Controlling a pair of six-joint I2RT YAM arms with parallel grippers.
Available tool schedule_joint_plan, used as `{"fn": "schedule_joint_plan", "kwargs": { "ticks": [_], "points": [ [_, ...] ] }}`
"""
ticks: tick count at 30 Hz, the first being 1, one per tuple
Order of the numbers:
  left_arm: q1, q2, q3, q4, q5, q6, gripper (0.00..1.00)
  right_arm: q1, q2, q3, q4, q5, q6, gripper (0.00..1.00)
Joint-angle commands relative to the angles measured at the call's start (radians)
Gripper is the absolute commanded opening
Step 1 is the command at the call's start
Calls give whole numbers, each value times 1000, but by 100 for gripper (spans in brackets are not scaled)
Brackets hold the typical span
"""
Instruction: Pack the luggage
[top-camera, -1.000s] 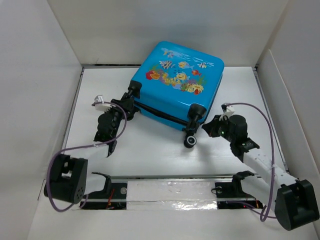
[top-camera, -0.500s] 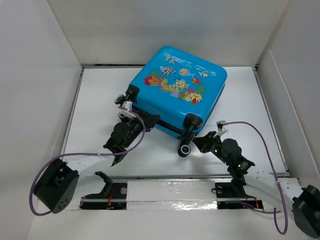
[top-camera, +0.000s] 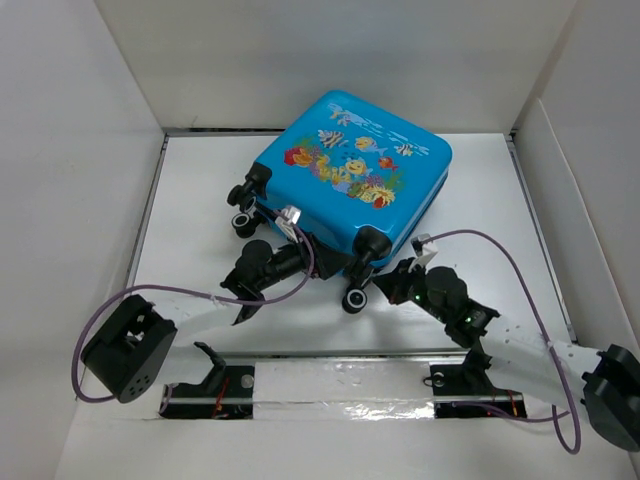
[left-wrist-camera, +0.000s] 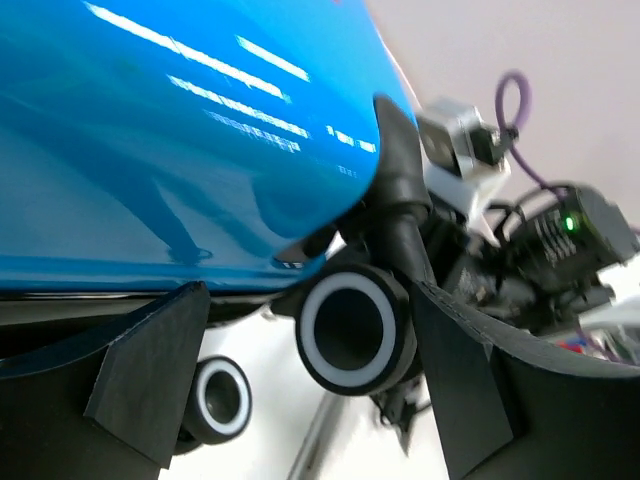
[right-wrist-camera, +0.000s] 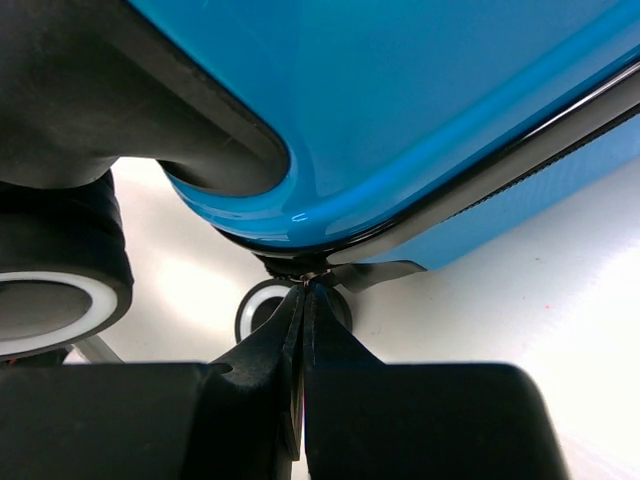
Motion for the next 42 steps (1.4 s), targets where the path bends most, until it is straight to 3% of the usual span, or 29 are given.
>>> {"fn": "schedule_joint_plan", "kwargs": {
  "ticks": [1,5,10,16,21,26,30,34,40,42],
  "points": [
    [-34,53,37,104,147,-13,79,-23,-6,74,116,6,-42,0],
    [-118,142,119,92,163,-12,78,-42,-21,89,87,-18,-62,0],
    [-175,223,199,213,179,-92,75,-51,-58,105,16,-35,-69,0],
    [-232,404,461,248,222,-156,71,-25,-124,13,93,-52,30,0],
    [-232,570,780,97,278,-164,65,67,-103,-10,178,87,61,0],
    [-284,646,1053,-150,264,-46,60,76,55,-58,509,179,75,0],
    [-298,617,1022,-251,230,23,67,76,138,-61,674,257,46,0],
    [-253,545,912,-457,163,127,83,23,19,-33,404,284,30,0],
    [-184,432,733,-600,74,256,92,-106,-115,-41,234,206,-8,0],
    [-184,392,735,-701,-33,328,92,-129,-118,-46,225,166,-10,0]
  ]
}}
